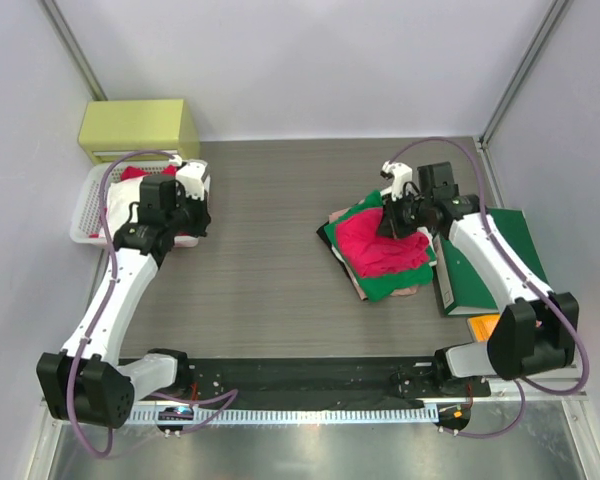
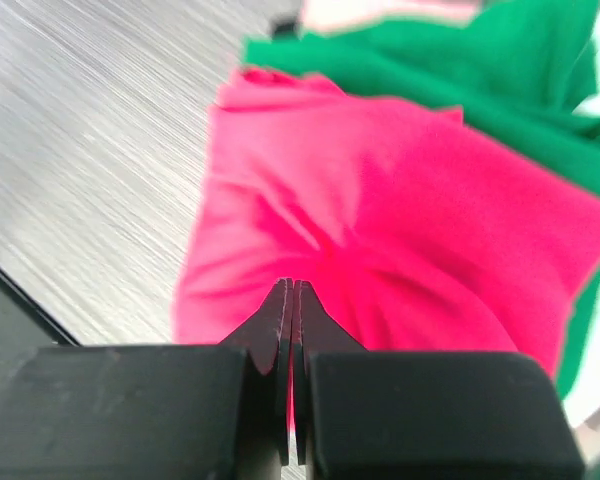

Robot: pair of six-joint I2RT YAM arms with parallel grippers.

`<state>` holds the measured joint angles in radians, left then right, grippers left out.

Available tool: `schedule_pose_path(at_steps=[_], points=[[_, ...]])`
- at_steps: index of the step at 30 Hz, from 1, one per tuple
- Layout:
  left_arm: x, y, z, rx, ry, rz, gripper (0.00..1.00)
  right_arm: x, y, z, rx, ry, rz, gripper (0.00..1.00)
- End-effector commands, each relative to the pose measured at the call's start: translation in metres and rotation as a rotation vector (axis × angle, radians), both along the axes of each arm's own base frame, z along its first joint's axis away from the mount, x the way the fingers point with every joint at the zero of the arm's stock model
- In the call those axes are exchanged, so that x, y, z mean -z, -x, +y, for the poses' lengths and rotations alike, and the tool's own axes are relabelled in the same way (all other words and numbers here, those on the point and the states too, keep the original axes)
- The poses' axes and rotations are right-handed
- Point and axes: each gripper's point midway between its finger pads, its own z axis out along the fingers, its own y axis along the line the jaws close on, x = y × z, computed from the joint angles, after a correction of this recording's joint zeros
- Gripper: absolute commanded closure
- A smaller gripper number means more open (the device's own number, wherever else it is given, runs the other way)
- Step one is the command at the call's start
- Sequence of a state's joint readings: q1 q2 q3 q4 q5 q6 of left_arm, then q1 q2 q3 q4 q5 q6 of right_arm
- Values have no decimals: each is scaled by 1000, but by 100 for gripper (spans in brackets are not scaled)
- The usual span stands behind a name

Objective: Fold and stack the t-shirts
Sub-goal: Put the neatly folded tshirt into the corner of the board with the right arm

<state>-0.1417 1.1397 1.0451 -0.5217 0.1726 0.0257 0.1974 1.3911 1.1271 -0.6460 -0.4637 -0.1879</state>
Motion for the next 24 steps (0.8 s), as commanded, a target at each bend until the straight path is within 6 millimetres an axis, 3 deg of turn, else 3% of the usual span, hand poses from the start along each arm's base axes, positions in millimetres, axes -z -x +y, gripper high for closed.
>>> schedule_pose_path(at_steps=[1, 2, 3, 4, 5, 6, 7, 11, 14, 20, 24], points=[[-8, -9, -8, 20, 45, -25, 100, -38, 18, 5, -49, -30, -54, 99], [-8, -9, -8, 21, 46, -23, 100, -37, 23, 4, -51, -27, -54, 99], [-7, -9, -8, 21, 45, -22, 99, -36, 25, 2, -69, -5, -69, 85], [-11, -11, -6, 12, 38, -26, 58, -35, 28, -1, -67, 14, -66, 54], [-12, -13, 0, -17, 21, -30, 32, -36, 29, -5, -58, 31, -86, 1], [-15, -13, 2, -33, 12, -36, 3, -35, 29, -11, -51, 62, -99, 0], [-19, -15, 6, -50, 1, -50, 0, -37, 30, -13, -52, 71, -112, 0], [-30, -15, 13, -83, -11, -94, 0, -41, 37, -16, -54, 81, -141, 0], [-26, -16, 13, -84, -14, -90, 0, -28, 36, -12, -72, 95, -98, 0], [-20, -18, 15, -87, -31, -72, 0, -10, 10, -9, -40, 120, -85, 0], [-17, -18, 16, -88, -36, -67, 0, 14, -2, -4, -30, 126, -15, 0]])
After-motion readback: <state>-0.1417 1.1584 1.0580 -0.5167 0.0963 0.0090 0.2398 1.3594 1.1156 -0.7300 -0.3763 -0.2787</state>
